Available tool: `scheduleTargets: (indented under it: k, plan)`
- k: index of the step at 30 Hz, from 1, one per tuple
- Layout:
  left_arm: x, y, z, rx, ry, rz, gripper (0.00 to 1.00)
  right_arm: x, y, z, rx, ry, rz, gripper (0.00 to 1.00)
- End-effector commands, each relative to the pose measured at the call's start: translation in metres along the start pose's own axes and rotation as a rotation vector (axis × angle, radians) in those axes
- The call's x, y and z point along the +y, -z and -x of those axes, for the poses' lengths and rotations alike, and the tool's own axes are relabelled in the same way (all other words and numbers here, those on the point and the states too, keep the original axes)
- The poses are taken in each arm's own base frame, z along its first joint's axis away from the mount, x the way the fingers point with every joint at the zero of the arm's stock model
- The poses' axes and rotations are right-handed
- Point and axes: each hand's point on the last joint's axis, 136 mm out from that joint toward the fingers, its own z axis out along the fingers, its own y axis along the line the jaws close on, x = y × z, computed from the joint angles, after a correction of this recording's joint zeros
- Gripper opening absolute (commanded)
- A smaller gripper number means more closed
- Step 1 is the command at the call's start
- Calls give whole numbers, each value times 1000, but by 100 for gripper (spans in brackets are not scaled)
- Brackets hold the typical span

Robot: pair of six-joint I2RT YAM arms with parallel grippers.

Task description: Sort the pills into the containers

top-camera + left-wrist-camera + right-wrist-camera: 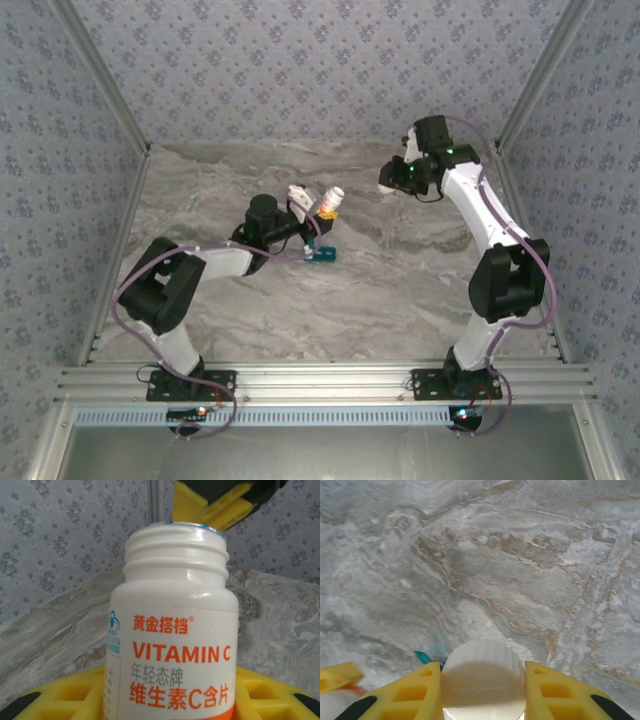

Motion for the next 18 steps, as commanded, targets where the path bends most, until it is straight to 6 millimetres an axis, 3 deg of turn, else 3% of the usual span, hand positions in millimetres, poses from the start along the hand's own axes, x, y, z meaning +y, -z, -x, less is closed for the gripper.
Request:
scheduleTargets:
  k: [1,8,18]
  plan:
    - [-1,-12,13,-65,-29,-81,0,9,2,-4,65,-16,81,28]
    - [0,-36,1,-59,-18,-163,0,34,7,-4,113,-6,205,29]
    - [-9,-42,-6,-25,-61,-240,0,52,-6,-22,221,50,315,29]
